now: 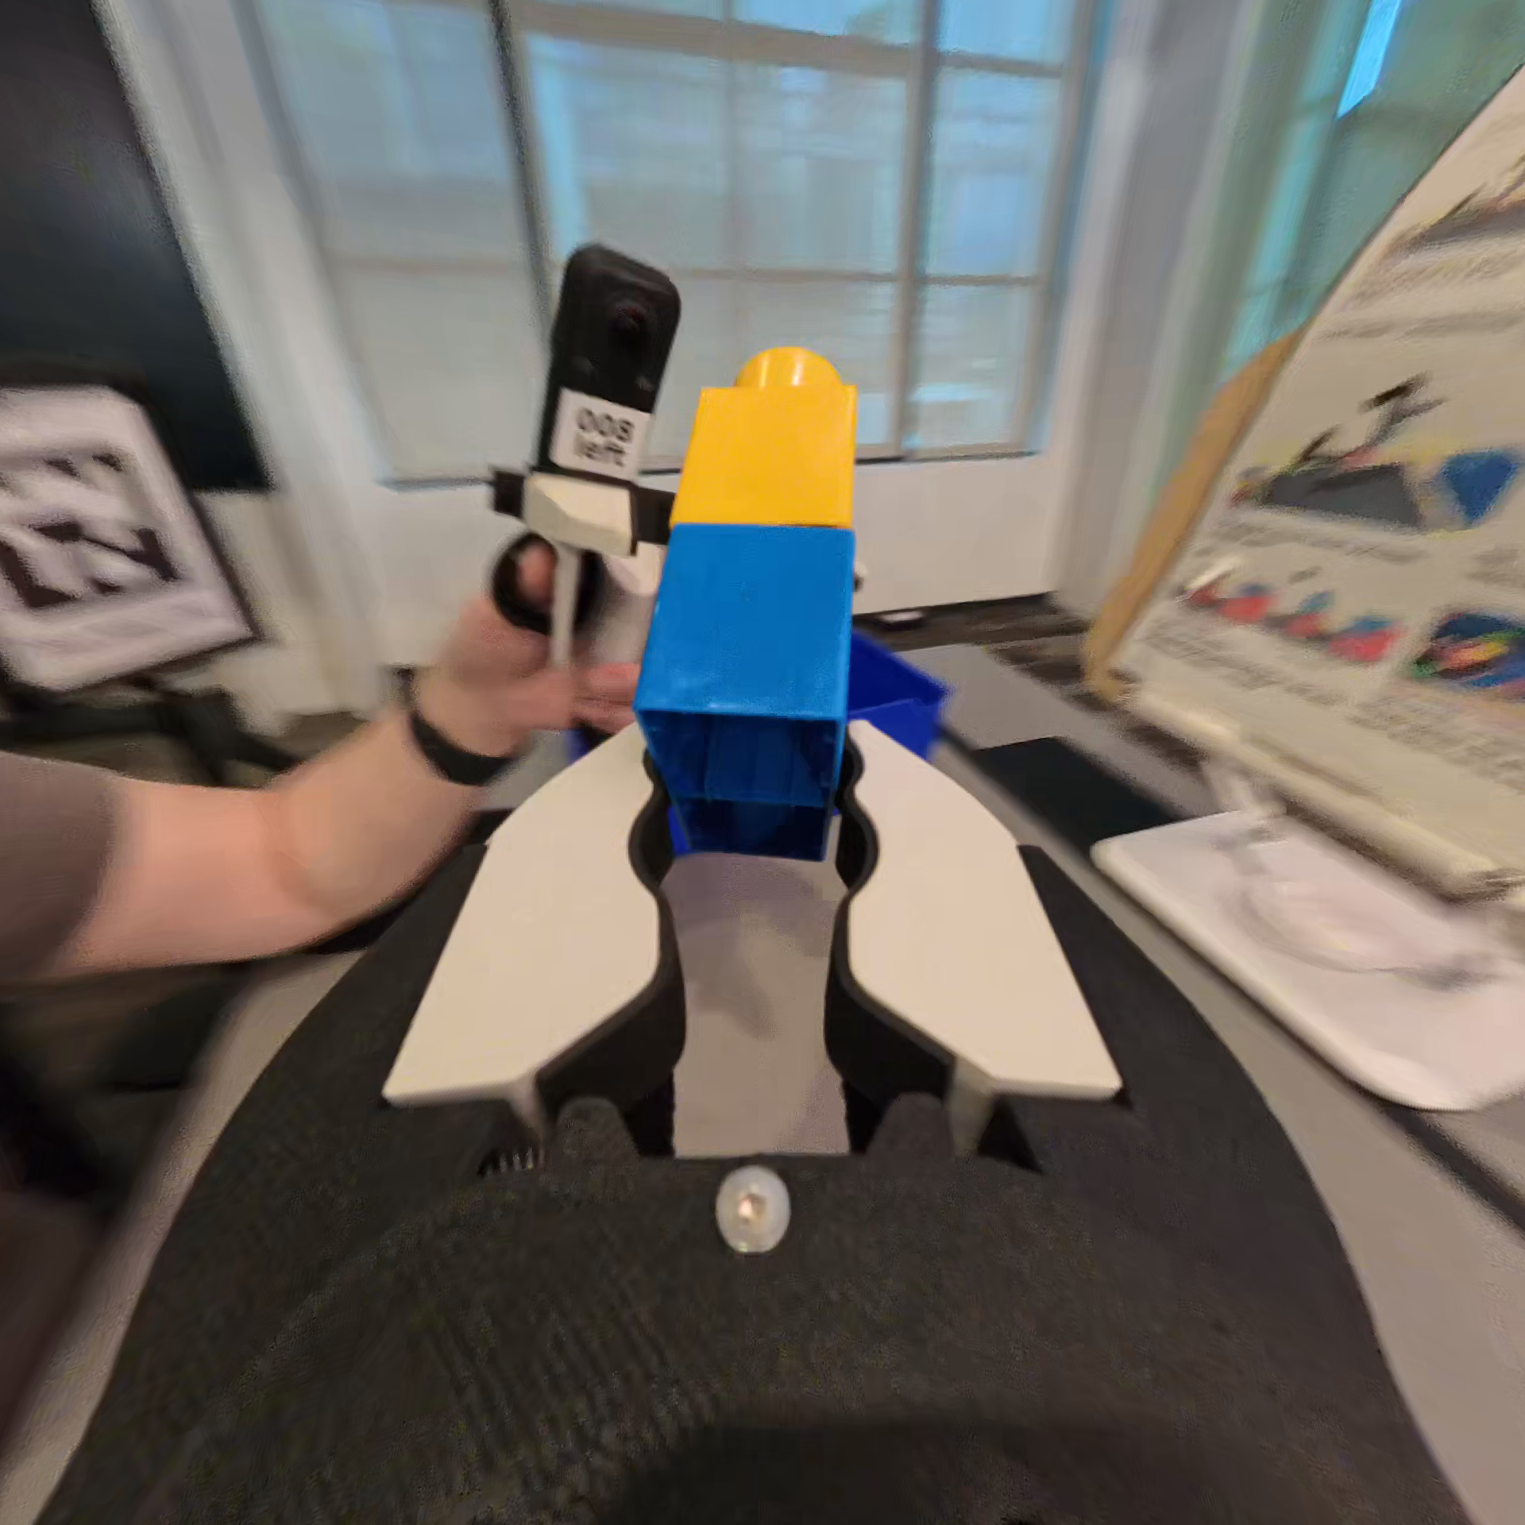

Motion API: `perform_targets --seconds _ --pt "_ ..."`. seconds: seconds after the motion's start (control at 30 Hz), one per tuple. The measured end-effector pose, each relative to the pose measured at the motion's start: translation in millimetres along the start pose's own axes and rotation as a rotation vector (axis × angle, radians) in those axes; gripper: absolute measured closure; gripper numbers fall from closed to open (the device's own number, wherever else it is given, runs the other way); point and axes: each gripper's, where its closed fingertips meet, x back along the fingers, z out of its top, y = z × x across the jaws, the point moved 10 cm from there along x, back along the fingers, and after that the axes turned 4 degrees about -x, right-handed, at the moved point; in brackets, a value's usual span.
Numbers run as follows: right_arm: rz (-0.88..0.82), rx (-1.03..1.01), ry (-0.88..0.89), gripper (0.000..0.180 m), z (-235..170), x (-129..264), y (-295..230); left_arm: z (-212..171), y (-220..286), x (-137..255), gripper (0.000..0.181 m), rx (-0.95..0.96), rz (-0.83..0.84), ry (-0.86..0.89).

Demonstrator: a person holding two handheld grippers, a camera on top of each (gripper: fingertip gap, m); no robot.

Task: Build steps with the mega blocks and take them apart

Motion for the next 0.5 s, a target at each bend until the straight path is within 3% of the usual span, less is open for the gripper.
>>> perform_targets --seconds 0.13,0.23,0.27,0.3,0.4,0.5 --pt "0.308 -0.223 -0.146 0.142 2 2 6 -5 10 -6 0.097 -0.034 -0.148 0.009" --pt "0.314 -0.192 -0.246 0.142 -9 -5 6 -20 15 -24 0.099 0.047 -0.244 -0.060" --pt "0.319 -0.187 -0.279 0.142 -13 -8 6 -25 15 -28 0.114 0.068 -0.286 -0.083" --pt "0.332 -0.185 -0.304 0.142 -16 -10 5 -29 15 -31 0.141 0.080 -0.315 -0.096" --pt "0.328 -0.197 -0.330 0.142 -19 -10 9 -26 11 -29 0.145 0.058 -0.291 -0.091" --pt "0.280 -0.150 -0.380 0.142 -8 11 20 4 0 7 0.144 0.101 -0.249 0.136"
